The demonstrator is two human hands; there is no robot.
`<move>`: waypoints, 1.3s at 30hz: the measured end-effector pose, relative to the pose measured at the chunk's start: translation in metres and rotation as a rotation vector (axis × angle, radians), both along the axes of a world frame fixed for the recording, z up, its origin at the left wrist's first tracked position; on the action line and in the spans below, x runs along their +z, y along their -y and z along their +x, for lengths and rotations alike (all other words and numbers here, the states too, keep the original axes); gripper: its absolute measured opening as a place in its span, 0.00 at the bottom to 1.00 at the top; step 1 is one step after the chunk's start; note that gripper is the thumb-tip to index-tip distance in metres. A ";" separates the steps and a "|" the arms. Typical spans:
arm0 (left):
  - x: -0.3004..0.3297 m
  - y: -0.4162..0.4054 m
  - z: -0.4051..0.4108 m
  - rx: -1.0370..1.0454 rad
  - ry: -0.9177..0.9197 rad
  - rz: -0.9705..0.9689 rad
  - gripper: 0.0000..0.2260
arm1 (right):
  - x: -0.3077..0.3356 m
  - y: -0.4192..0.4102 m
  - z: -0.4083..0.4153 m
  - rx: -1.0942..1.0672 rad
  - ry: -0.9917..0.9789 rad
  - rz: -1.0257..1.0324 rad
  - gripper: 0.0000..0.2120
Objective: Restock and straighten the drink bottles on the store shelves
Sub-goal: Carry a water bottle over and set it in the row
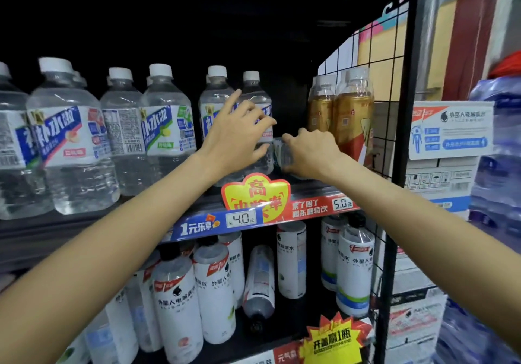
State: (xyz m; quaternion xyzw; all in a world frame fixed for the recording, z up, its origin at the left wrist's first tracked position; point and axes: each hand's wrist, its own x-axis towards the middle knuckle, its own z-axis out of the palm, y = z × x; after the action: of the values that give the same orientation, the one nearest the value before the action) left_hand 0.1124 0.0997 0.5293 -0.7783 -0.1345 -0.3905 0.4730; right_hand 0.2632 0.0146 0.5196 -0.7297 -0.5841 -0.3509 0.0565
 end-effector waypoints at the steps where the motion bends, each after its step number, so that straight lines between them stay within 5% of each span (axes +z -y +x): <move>1: 0.000 0.001 0.001 -0.010 0.001 -0.008 0.18 | -0.001 0.001 0.001 0.035 -0.037 0.046 0.28; 12: 0.001 -0.001 0.021 -0.067 -0.104 -0.242 0.44 | -0.012 0.038 0.006 0.399 -0.180 0.618 0.15; 15: -0.001 0.004 0.034 -0.197 -0.077 -0.290 0.43 | -0.013 0.059 0.008 0.470 -0.246 0.772 0.14; 18: 0.008 0.014 0.046 -0.345 0.036 -0.198 0.32 | -0.015 0.076 0.012 0.520 -0.331 0.838 0.14; 24: 0.037 0.013 0.046 -0.395 -0.008 0.274 0.23 | -0.007 0.100 0.030 0.504 -0.599 0.538 0.21; 30: 0.049 0.008 0.050 -0.422 0.005 0.526 0.10 | 0.002 0.071 0.019 0.399 -0.502 0.503 0.29; 39: 0.039 0.005 0.033 -0.239 -0.124 0.004 0.23 | -0.027 0.011 0.018 0.485 -0.630 0.568 0.40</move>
State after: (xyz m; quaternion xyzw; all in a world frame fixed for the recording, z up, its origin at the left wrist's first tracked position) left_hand 0.1458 0.0944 0.5683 -0.8106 -0.0107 -0.3952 0.4320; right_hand 0.2808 0.0033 0.4928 -0.5992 -0.5729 -0.2353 0.5073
